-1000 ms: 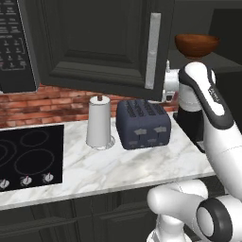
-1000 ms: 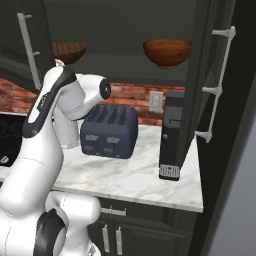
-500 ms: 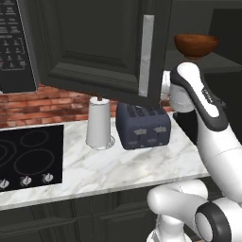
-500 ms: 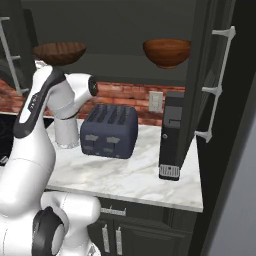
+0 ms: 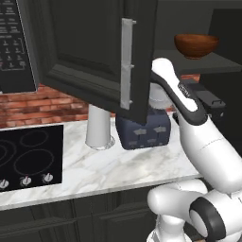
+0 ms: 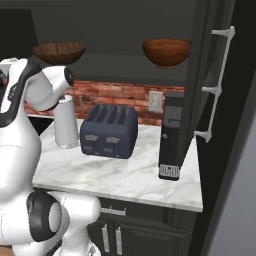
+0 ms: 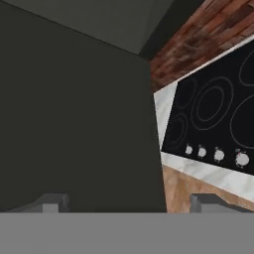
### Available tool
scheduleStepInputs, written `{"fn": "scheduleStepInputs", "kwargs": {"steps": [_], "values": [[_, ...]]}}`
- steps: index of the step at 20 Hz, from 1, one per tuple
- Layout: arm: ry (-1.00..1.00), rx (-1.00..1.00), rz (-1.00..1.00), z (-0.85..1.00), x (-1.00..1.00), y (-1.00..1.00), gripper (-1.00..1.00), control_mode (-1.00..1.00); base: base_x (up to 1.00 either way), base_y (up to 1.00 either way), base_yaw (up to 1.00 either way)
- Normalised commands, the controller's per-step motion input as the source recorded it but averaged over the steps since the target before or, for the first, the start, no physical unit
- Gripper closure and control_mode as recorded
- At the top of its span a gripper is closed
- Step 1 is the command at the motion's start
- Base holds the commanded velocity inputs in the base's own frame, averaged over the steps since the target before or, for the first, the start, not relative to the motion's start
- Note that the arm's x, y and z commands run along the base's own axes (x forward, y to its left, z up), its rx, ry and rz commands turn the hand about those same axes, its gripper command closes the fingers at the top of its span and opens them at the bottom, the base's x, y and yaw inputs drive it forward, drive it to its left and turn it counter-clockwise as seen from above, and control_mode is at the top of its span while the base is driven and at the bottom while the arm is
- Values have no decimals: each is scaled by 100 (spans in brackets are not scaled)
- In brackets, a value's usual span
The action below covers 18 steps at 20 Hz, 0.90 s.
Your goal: Move the bowls from the cabinet to the plates on the dining table.
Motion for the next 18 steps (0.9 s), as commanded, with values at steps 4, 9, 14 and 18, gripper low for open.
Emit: {"fn": "scheduleStepInputs", "kwargs": {"steps": [4, 9, 14, 18], "values": [[0, -10, 12, 0, -4, 89, -100, -100, 0, 0, 0], [0, -8, 12, 0, -2, 90, -100, -100, 0, 0, 0], [0, -7, 11, 0, -3, 81, -100, -100, 0, 0, 0], [-1, -9, 7, 0, -12, 43, -100, -100, 0, 0, 0]]}}
